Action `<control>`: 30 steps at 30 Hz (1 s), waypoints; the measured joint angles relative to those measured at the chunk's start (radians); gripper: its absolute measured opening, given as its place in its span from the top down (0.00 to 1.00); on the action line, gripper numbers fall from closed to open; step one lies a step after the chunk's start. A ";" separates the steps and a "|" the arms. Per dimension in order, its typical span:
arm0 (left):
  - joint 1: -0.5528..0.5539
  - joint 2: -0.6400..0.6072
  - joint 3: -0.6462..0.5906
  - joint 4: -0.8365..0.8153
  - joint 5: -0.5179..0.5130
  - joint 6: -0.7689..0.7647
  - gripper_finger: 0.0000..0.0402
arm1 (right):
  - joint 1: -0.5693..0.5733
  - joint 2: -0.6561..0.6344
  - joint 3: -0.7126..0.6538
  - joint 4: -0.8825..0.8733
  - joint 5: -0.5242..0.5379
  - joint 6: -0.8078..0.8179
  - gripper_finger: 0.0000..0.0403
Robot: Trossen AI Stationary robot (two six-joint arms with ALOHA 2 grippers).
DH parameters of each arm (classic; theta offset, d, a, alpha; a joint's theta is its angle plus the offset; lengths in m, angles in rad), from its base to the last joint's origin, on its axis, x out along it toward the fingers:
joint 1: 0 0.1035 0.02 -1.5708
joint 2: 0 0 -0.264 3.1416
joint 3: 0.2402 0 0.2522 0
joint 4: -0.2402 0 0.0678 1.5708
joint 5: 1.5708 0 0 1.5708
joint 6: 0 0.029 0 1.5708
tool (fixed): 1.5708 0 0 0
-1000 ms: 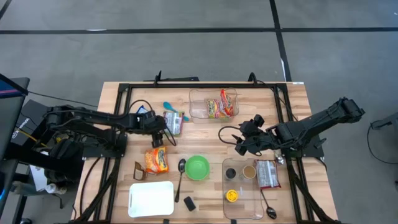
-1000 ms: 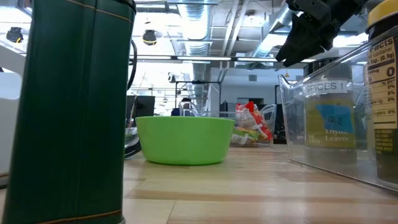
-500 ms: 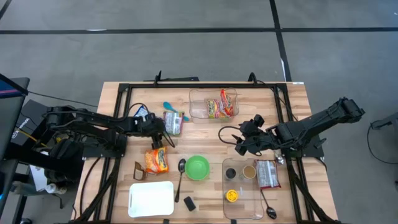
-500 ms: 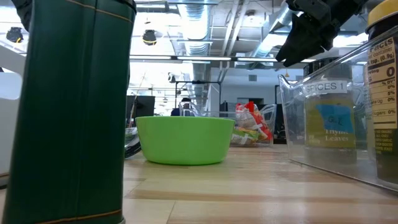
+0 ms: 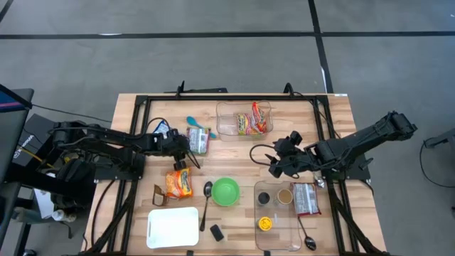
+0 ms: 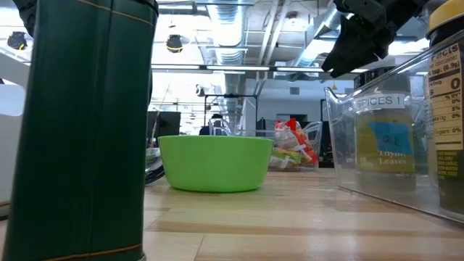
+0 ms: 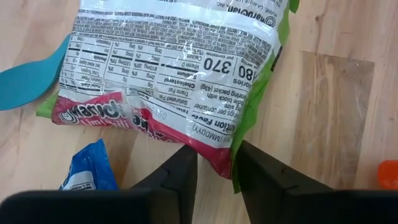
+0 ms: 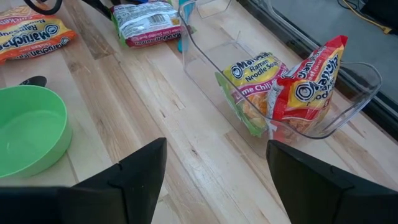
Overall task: Pick & Place Food Item
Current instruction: Put the green noodle pack into the top transparent bin
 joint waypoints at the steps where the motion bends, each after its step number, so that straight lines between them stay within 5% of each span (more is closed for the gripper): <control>1: 0.000 0.000 0.000 0.000 0.000 0.000 0.77 | 0.000 0.000 0.000 0.000 0.000 0.000 0.33; 13: 0.000 0.000 0.000 0.000 -0.003 0.000 0.99 | 0.000 0.000 0.000 0.000 0.000 0.000 0.33; 30: -0.004 -0.028 0.000 0.036 0.001 0.000 1.00 | -0.001 0.000 0.000 0.000 0.000 0.000 0.33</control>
